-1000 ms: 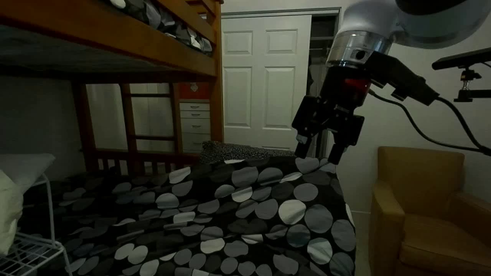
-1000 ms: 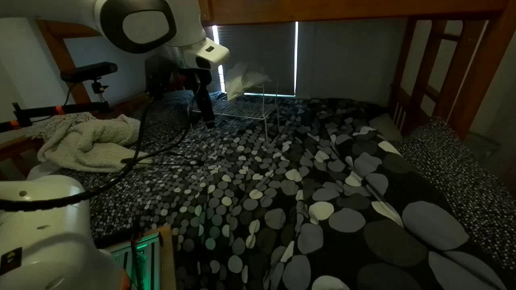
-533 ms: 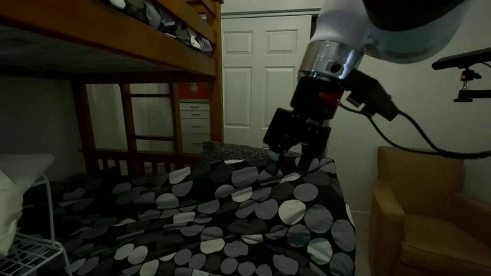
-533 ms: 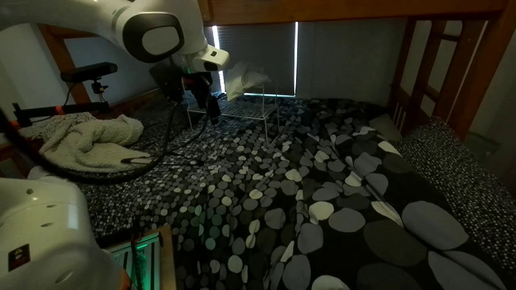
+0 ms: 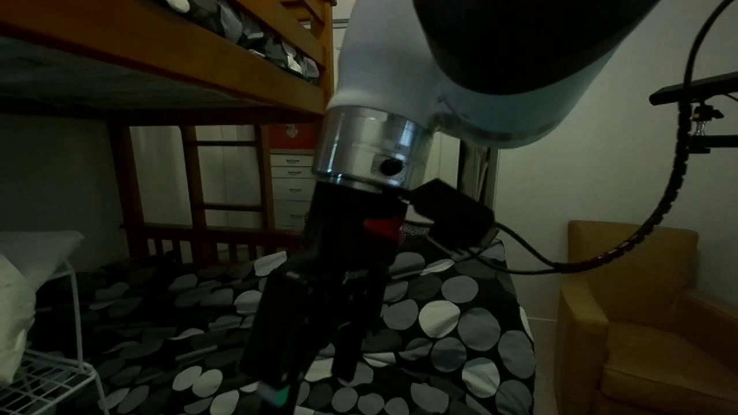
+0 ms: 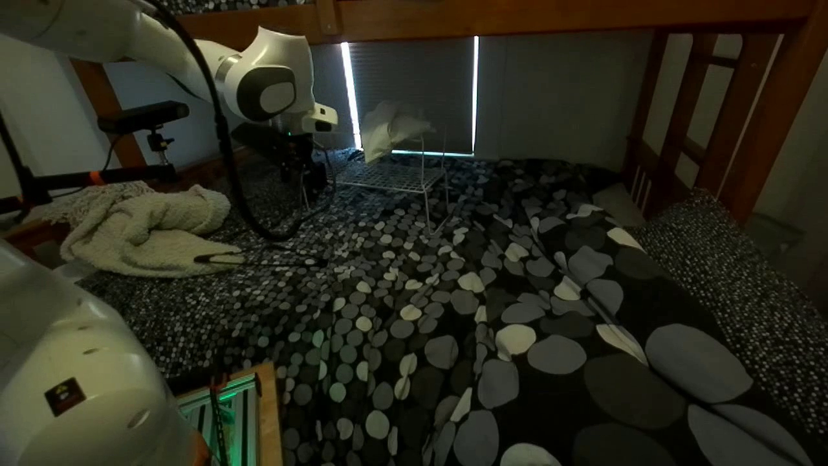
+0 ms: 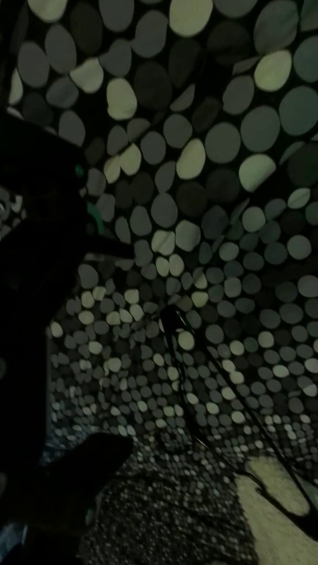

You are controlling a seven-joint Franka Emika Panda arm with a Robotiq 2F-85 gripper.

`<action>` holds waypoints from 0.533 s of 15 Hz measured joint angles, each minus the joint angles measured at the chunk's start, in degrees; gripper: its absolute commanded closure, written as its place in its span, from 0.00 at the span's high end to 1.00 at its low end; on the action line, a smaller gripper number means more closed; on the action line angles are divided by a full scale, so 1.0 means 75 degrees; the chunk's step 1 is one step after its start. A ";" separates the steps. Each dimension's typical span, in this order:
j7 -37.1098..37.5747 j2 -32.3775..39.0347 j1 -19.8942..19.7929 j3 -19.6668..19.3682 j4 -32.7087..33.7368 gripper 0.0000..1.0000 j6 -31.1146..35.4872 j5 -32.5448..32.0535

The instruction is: Pick up the black coat hanger and put it on the bottom white rack

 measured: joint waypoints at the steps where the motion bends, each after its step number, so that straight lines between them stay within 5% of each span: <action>1: -0.0189 0.0345 0.0107 0.0077 0.0235 1.00 0.0000 0.0000; 8: -0.0464 0.0898 0.0158 0.0117 0.0672 1.00 -0.0036 -0.0011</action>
